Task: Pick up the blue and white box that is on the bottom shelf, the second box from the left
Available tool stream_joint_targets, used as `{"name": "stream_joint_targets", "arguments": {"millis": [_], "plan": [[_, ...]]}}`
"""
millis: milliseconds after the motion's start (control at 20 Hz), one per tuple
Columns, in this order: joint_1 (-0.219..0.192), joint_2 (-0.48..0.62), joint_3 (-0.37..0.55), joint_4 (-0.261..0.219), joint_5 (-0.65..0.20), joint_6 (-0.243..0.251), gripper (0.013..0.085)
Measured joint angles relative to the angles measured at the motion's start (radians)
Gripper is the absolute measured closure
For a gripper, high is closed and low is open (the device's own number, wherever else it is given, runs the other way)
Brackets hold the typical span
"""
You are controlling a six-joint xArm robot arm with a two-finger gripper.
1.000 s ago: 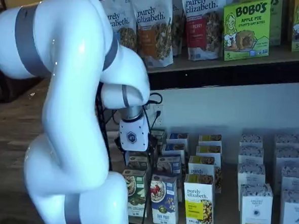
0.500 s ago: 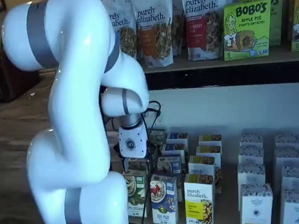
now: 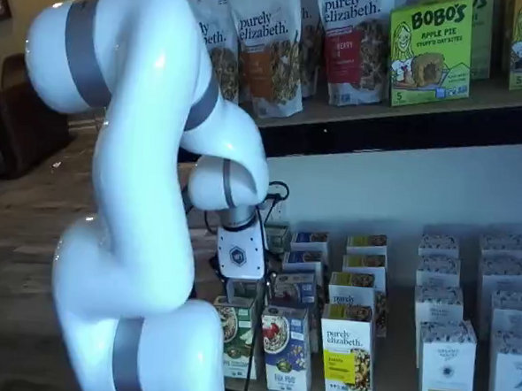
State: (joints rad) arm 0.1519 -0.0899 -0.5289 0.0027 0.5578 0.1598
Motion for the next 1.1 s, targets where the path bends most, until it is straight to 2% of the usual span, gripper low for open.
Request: {"name": "stream_joint_targets", "arguments": {"millis": [150, 350, 700, 900, 1100], "plan": [[-0.025, 0.044, -0.026, -0.018, -0.011, -0.01, 0.013], [-0.049, 0.104, -0.054, -0.012, -0.037, -0.04, 0.013], [-0.058, 0.206, -0.083, 0.015, -0.105, -0.074, 0.013], [-0.052, 0.266, -0.105, 0.017, -0.143, -0.071, 0.013], [-0.052, 0.326, -0.139, -0.01, -0.173, -0.047, 0.013]]}}
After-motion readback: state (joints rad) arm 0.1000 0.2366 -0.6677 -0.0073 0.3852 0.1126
